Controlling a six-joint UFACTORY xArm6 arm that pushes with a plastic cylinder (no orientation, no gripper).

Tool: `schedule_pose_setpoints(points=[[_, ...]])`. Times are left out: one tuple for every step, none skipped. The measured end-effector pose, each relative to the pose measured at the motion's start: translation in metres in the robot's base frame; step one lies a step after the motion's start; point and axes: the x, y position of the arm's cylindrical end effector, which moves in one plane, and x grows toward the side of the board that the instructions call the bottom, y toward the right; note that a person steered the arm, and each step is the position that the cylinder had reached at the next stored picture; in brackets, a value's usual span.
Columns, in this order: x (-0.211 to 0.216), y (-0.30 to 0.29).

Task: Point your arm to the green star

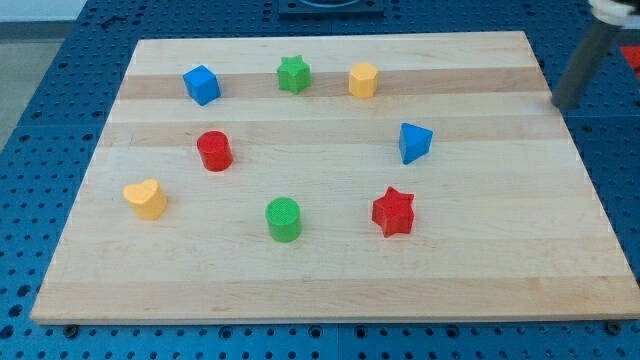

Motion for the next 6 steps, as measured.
schedule_pose_setpoints(points=[[-0.066,-0.073],[-0.103,-0.139],[-0.124,-0.214],[-0.129,-0.288],[-0.123,-0.375],[-0.106,-0.43]])
